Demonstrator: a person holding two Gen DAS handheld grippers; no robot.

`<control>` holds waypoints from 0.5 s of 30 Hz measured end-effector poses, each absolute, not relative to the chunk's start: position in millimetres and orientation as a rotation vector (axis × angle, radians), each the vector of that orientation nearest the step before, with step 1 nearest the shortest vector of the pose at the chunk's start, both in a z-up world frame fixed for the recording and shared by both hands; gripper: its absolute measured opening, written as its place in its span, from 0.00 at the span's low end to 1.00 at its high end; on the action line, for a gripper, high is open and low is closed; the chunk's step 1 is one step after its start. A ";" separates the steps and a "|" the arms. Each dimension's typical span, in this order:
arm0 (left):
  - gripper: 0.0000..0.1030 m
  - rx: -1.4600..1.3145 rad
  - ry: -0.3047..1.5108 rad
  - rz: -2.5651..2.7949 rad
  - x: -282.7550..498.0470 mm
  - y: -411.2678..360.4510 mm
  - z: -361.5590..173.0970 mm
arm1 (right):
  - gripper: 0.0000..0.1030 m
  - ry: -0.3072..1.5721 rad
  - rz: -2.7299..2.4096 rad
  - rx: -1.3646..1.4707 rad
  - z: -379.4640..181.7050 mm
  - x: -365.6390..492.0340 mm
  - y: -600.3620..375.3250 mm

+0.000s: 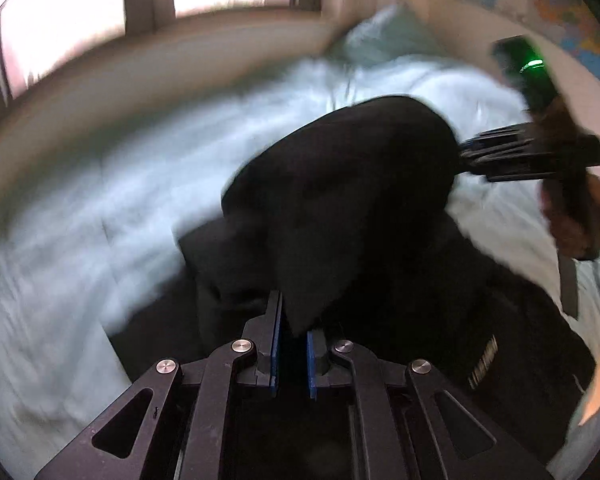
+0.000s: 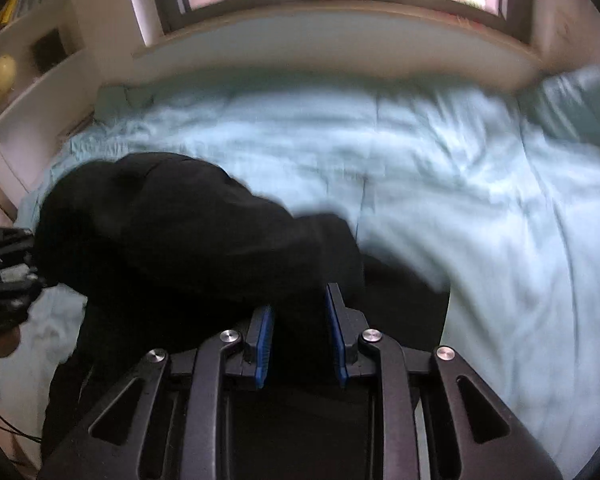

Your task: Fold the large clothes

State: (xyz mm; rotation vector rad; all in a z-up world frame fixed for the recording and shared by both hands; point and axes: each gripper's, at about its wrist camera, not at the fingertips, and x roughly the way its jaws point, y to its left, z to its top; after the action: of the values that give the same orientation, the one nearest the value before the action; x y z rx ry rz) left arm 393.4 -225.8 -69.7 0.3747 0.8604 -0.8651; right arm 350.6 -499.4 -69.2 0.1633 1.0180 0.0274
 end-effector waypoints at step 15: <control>0.11 0.046 1.051 -0.746 425.3 -148.2 -68.9 | 0.47 1.058 -0.014 0.301 -57.0 340.0 -537.9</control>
State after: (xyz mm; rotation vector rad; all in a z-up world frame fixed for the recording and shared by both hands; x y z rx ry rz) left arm 425.3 -148.2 -68.9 0.0459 1.0510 -0.7456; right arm 340.0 -537.9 -57.0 0.3013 1.0577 -0.0141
